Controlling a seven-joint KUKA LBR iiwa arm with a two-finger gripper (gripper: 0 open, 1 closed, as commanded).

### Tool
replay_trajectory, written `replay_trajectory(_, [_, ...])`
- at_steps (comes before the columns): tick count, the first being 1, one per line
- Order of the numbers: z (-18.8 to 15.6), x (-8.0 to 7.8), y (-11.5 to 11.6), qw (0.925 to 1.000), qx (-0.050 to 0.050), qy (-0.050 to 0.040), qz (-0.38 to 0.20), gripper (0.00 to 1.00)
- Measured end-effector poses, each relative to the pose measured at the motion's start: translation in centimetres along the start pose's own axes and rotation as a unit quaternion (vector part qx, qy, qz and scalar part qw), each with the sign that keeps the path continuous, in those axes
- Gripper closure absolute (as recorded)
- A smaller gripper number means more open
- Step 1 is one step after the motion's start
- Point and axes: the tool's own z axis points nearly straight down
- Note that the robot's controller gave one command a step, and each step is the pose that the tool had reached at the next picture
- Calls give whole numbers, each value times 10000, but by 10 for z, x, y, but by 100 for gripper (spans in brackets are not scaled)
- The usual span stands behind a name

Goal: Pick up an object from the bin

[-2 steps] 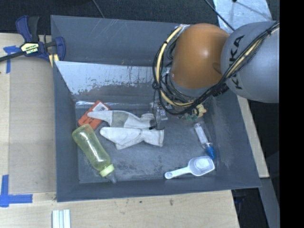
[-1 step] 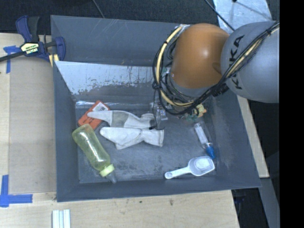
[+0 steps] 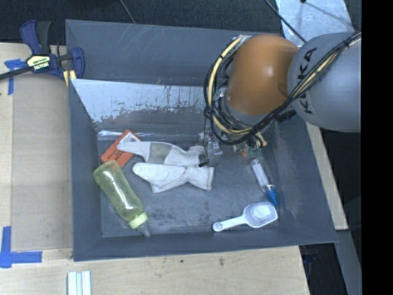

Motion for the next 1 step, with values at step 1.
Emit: replay_trajectory(1, [-171, 4, 4, 9993, 6, -18, 375, 100])
